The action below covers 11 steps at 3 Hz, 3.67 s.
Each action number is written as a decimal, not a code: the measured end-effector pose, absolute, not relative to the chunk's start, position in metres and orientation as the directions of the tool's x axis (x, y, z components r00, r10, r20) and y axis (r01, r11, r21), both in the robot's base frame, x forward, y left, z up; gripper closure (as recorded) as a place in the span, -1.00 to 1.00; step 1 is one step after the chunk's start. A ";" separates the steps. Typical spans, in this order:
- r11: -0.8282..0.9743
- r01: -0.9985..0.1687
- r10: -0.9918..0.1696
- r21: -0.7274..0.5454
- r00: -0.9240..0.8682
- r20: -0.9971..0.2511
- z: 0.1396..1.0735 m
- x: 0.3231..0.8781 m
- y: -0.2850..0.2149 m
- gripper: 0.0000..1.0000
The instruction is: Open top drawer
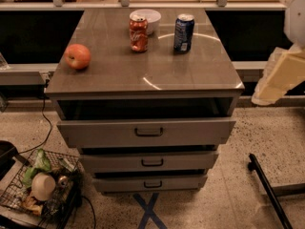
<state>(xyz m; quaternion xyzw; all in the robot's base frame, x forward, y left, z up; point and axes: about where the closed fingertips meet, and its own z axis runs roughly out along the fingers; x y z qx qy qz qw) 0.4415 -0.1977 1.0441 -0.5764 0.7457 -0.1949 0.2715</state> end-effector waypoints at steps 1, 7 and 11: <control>0.204 -0.806 -0.975 -0.556 -0.119 -0.185 1.023 0.450 -0.170 -1.00; 0.151 -0.945 -0.987 -0.291 -0.161 0.011 0.881 0.434 -0.143 -1.00; 0.070 -0.993 -0.997 -0.094 -0.072 0.023 0.752 0.475 -0.070 -1.00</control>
Offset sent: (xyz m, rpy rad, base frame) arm 0.0243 0.0615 -0.0885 -0.0057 0.2745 0.2151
